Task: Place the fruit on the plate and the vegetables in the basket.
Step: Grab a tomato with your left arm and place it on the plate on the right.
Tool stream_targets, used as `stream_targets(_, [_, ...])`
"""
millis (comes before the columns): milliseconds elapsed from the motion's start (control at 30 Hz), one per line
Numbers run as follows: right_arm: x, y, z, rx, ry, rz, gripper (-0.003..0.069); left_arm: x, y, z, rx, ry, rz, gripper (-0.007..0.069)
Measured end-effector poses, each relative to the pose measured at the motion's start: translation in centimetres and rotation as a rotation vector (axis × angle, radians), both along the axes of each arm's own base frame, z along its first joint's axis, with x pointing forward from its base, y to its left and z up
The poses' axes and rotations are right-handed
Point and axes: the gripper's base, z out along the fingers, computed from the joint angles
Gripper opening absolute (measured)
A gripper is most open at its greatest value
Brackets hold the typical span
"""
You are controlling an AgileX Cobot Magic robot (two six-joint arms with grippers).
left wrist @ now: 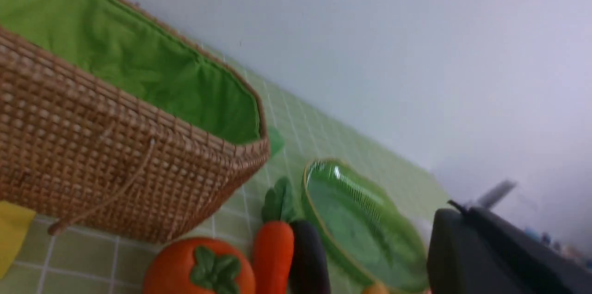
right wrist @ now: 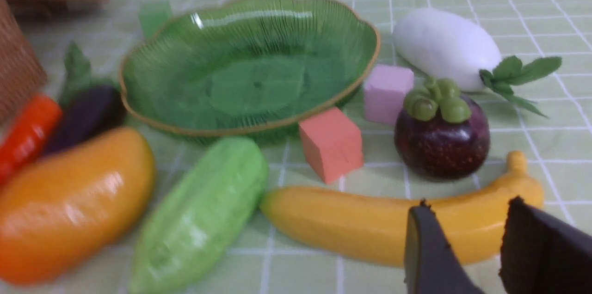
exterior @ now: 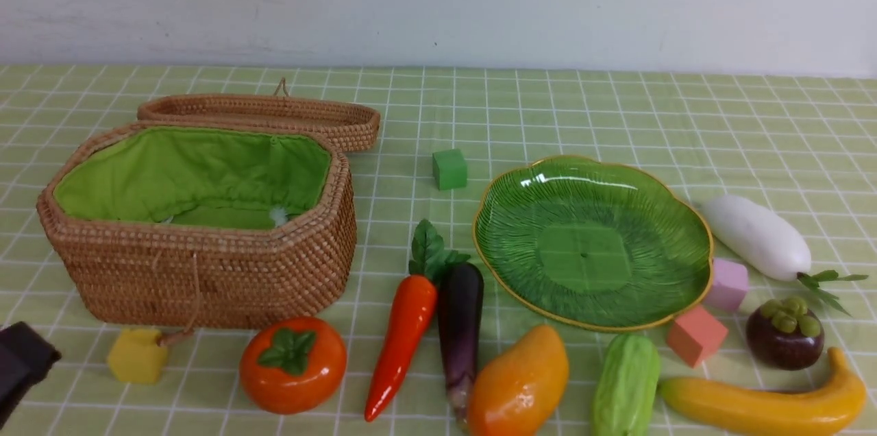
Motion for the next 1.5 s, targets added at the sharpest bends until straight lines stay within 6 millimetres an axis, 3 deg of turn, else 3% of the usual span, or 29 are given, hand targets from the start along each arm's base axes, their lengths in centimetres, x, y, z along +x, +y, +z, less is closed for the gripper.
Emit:
stream_targets(200, [0.2, 0.0, 1.2, 0.392, -0.084, -0.054, 0.0238, 3.0, -1.4, 1.9, 0.233, 0.162, -0.156, -0.0013])
stream_targets(333, [-0.2, 0.4, 2.5, 0.469, -0.062, -0.009, 0.0183, 5.5, -2.2, 2.2, 0.392, 0.254, -0.271, -0.0013])
stream_targets(500, [-1.3, 1.7, 6.6, 0.327, -0.007, 0.145, 0.0097, 7.5, -2.6, 2.2, 0.489, 0.356, -0.362, -0.0013])
stream_targets(567, [-2.1, 2.5, 9.5, 0.179, 0.045, 0.265, 0.0049, 8.9, -2.8, 2.1, 0.519, 0.427, -0.402, -0.0013])
stream_targets(600, [-2.3, 2.6, 10.0, 0.155, 0.054, 0.285, 0.0043, 9.1, -2.8, 2.0, 0.52, 0.441, -0.408, -0.0013])
stream_targets(633, [-2.8, 3.2, 12.0, 0.056, 0.099, 0.375, 0.0019, 10.1, -3.0, 1.9, 0.543, 0.481, -0.428, -0.0013])
stream_targets(733, [-3.4, 3.7, 14.6, -0.056, 0.16, 0.489, 0.001, 11.2, -3.8, 1.4, 0.613, 0.531, -0.463, -0.0013])
stream_targets(900, [-4.1, 3.9, 17.4, -0.158, 0.127, 0.568, 0.001, 11.2, -6.6, -0.3, 0.738, 0.638, -0.542, -0.0013])
stream_targets(1033, [-4.4, 3.9, 18.1, -0.192, 0.107, 0.621, 0.001, 12.2, -7.2, -1.6, 0.778, 0.752, -0.454, -0.0011])
stream_targets(1200, [-4.4, 3.9, 18.1, -0.217, 0.118, 0.648, 0.0015, 14.3, -7.2, -2.6, 0.833, 0.8, -0.351, 0.0116])
stream_targets(1233, [-4.4, 3.9, 18.0, -0.224, 0.117, 0.646, 0.0015, 14.8, -7.4, -2.8, 0.833, 0.801, -0.344, 0.0167])
stream_targets(1267, [-4.3, 3.8, 18.0, -0.239, 0.114, 0.647, 0.002, 15.6, -7.9, -3.3, 0.829, 0.801, -0.339, 0.027])
stream_targets(1333, [-4.3, 3.8, 18.0, -0.248, 0.111, 0.647, 0.0022, 16.3, -8.2, -3.6, 0.82, 0.788, -0.335, 0.0374])
stream_targets(1400, [-4.3, 3.8, 18.0, -0.251, 0.111, 0.649, 0.0023, 16.6, -8.4, -4.0, 0.814, 0.791, -0.332, 0.0429])
stream_targets(1433, [-4.4, 3.8, 17.9, -0.254, 0.116, 0.653, 0.0025, 17.2, -8.7, -4.7, 0.8, 0.801, -0.319, 0.0514])
stream_targets(1500, [-4.4, 3.8, 17.9, -0.255, 0.12, 0.656, 0.0027, 17.4, -8.8, -5.0, 0.789, 0.806, -0.306, 0.056])
